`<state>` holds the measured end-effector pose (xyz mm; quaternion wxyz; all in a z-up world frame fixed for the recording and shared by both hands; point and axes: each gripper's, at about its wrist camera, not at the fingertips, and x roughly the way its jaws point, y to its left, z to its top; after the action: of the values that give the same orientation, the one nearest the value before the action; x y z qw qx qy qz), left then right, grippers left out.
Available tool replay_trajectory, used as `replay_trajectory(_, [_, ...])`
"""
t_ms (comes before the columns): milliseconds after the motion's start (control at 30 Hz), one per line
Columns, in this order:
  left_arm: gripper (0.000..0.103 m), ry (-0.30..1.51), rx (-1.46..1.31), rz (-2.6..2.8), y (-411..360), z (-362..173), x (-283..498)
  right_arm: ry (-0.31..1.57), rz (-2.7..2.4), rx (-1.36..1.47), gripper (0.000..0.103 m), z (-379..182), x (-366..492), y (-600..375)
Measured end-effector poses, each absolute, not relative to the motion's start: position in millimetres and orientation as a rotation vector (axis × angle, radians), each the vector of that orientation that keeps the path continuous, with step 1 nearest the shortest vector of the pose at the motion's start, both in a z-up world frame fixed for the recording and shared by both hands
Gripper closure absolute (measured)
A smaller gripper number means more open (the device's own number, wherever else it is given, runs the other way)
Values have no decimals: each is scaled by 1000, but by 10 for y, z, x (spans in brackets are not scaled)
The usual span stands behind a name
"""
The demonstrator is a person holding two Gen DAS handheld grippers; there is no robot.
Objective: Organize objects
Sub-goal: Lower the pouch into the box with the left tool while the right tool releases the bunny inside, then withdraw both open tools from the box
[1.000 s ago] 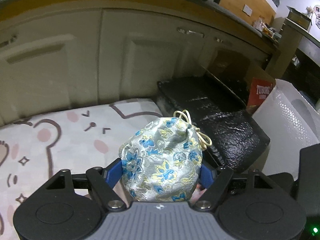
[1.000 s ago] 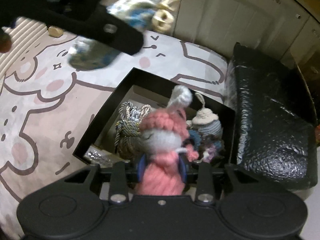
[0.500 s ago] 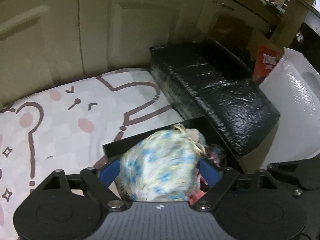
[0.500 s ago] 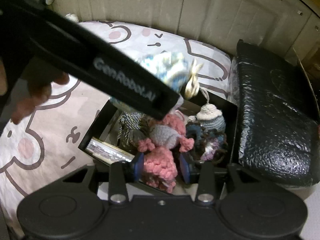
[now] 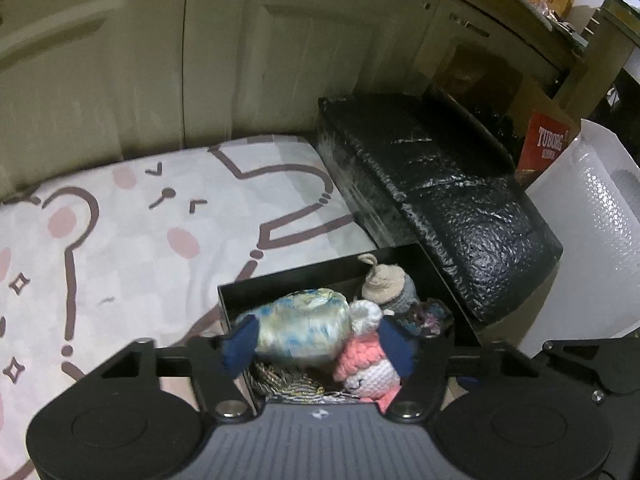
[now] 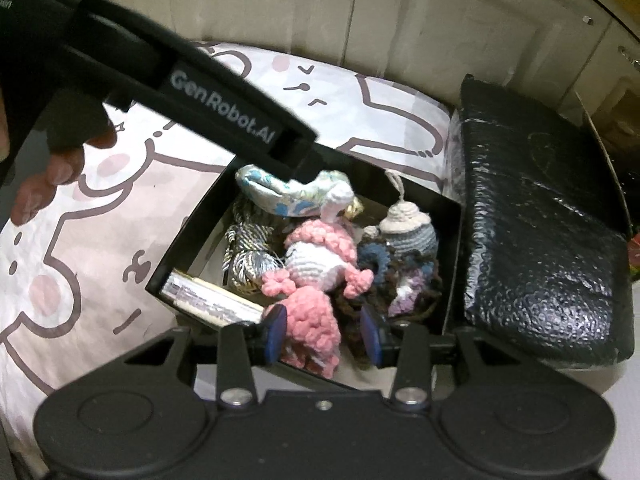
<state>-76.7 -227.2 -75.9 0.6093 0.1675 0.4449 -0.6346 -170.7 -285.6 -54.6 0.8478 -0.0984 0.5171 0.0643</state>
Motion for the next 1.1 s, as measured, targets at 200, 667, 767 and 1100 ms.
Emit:
replay_trajectory(200, [47, 1035, 400, -1434, -2253, -769, -748, 1086, 119, -201, 61, -530, -1703, -2879])
replay_trajectory(667, [47, 1002, 411, -1391, -1948, -575, -638, 988, 41, -84, 59, -209, -1783, -2885])
replay_trajectory(767, [47, 1000, 347, -1281, -1875, -534, -644, 979, 21, -67, 59, -163, -1816, -2889])
replay_trajectory(1100, [47, 971, 333, -1276, -1653, -407, -680, 905, -73, 40, 59, 28, -1967, -2953])
